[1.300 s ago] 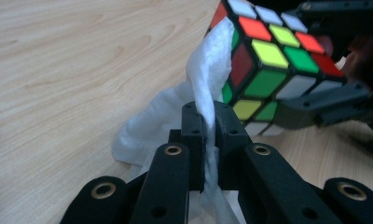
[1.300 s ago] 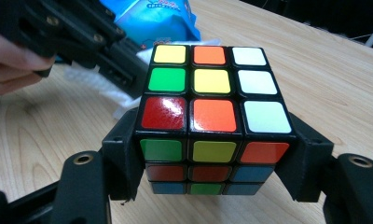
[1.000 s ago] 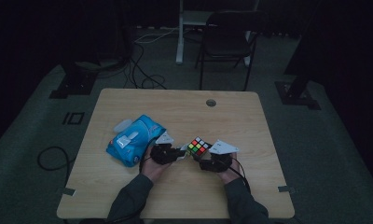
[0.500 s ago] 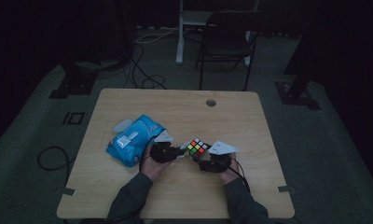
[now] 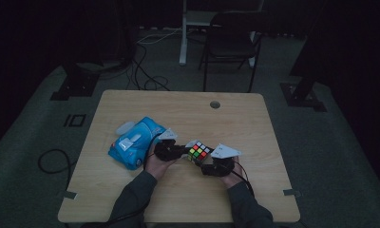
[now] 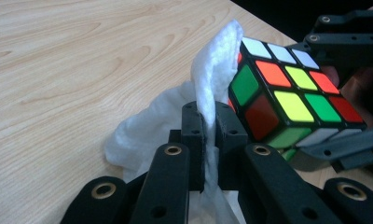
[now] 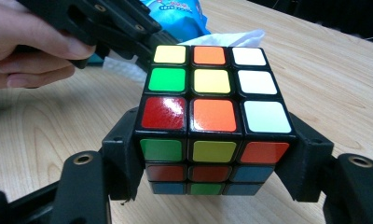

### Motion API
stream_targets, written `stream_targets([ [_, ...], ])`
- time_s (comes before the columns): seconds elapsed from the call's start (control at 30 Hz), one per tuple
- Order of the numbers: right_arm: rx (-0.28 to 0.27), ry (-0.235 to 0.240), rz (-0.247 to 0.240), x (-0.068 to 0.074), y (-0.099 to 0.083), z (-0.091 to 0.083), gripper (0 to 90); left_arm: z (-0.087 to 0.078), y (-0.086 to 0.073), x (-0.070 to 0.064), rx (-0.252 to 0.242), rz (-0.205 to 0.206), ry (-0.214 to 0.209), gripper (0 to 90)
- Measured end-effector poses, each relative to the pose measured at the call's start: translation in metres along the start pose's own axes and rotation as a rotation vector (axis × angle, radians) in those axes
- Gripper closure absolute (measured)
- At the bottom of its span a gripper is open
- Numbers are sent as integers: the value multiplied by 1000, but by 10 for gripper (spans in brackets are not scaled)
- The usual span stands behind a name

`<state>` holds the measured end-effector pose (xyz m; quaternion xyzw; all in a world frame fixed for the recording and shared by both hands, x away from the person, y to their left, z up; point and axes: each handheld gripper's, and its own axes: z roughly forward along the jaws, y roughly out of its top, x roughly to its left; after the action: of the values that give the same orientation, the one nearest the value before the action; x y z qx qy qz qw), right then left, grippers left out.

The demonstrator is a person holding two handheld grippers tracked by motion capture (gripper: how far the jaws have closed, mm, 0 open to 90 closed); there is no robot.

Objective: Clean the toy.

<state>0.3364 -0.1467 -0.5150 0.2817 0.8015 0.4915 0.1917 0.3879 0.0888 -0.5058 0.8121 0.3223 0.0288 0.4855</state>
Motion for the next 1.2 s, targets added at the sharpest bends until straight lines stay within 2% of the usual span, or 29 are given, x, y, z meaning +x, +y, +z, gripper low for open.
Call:
stream_targets([
  [0.17,3,9,-13,2,0,1,342,2,4,2,1,-2,-4,856],
  [0.6,17,30,-26,7,-1,5,342,-7,20,-1,-49,12,-23,856],
  [0.8,28,31,-37,9,-2,6,342,-8,23,-1,-58,11,-31,856],
  [1.2,12,25,-35,8,-1,3,342,-4,23,2,-58,3,-40,856],
])
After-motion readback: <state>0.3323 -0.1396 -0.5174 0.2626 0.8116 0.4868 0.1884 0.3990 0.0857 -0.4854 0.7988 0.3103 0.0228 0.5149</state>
